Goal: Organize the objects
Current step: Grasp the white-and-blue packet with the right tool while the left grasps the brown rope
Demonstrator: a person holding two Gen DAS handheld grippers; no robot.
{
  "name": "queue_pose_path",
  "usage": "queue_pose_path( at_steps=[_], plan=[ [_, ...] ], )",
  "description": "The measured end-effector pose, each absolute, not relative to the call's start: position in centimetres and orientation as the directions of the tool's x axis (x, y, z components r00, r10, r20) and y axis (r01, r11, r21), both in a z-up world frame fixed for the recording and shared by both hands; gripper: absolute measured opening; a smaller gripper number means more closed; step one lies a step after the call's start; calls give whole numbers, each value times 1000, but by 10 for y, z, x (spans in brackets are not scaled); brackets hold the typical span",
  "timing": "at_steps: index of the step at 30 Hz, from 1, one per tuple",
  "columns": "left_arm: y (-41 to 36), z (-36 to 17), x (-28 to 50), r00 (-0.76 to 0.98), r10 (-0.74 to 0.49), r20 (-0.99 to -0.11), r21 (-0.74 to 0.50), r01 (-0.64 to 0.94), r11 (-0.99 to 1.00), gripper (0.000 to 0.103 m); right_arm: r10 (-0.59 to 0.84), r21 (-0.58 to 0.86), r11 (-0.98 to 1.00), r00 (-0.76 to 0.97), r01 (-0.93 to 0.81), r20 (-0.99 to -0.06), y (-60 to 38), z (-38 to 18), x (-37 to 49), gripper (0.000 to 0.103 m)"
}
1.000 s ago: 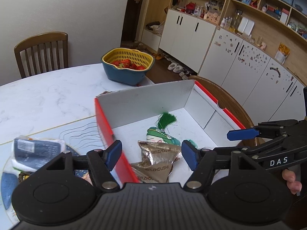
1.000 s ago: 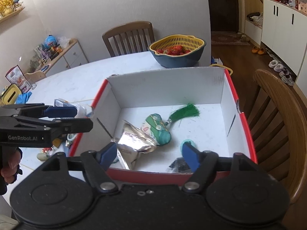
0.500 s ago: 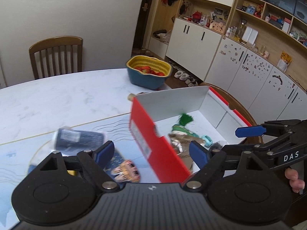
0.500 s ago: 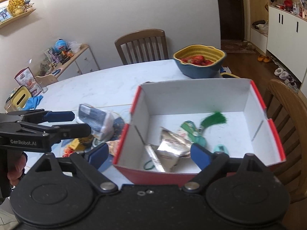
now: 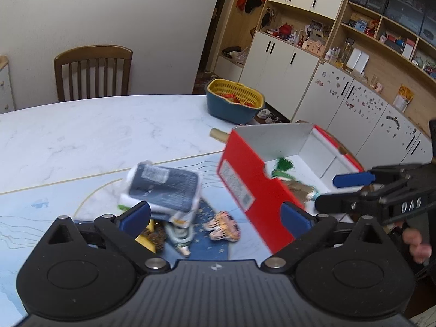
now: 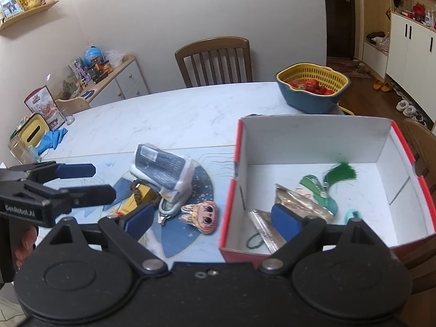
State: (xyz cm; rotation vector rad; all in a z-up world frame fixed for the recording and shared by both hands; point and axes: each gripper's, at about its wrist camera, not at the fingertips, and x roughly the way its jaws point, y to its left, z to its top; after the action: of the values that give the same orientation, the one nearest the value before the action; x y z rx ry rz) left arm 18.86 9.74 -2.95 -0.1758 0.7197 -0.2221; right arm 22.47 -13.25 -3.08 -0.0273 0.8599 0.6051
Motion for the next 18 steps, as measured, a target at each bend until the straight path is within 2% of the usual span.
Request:
queue_pose_path(
  at_steps=[8, 18],
  plan=[
    [127, -55, 191, 730, -163, -664, -148, 85, 985, 102, 471, 179, 828, 484, -532, -738, -90, -34, 231, 93],
    [148, -86, 207, 698, -196, -689, -192, 86, 978, 102, 446, 127, 807, 455, -577, -771, -34, -46, 248, 93]
  ],
)
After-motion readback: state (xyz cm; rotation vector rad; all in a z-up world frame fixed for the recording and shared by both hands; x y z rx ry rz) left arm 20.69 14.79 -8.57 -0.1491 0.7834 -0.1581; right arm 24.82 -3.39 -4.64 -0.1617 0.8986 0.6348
